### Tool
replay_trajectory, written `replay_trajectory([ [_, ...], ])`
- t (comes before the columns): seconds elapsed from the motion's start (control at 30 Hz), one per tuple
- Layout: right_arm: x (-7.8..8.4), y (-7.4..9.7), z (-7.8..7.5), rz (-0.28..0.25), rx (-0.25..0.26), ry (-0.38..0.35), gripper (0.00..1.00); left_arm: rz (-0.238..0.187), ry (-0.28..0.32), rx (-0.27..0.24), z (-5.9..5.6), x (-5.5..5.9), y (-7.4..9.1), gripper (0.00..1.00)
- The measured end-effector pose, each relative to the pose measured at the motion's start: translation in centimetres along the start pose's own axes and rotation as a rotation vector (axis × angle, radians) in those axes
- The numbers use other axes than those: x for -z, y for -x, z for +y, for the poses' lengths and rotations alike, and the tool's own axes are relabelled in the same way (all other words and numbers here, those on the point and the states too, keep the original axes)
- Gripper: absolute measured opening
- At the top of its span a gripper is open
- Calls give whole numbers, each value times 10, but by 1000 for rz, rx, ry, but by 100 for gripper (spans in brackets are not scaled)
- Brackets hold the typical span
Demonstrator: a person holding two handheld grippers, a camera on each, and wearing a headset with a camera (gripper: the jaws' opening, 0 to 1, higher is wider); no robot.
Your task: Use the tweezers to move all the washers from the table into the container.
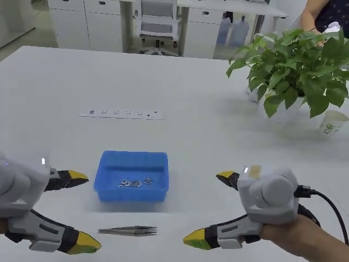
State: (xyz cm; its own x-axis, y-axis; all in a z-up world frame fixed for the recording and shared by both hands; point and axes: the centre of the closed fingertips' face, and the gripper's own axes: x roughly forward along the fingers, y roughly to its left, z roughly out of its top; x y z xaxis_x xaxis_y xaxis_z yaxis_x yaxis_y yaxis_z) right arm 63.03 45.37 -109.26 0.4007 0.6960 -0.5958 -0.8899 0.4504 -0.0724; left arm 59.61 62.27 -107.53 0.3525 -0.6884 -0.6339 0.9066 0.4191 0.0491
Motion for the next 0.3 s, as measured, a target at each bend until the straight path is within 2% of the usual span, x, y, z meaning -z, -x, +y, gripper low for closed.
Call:
replay_trajectory([
  [0.1, 2, 0, 2, 7, 2, 1, 100, -6, 7, -12, 1, -1, 1, 99],
  [0.3, 2, -2, 5, 9, -6, -4, 100, 2, 8, -6, -2, 1, 2, 99],
])
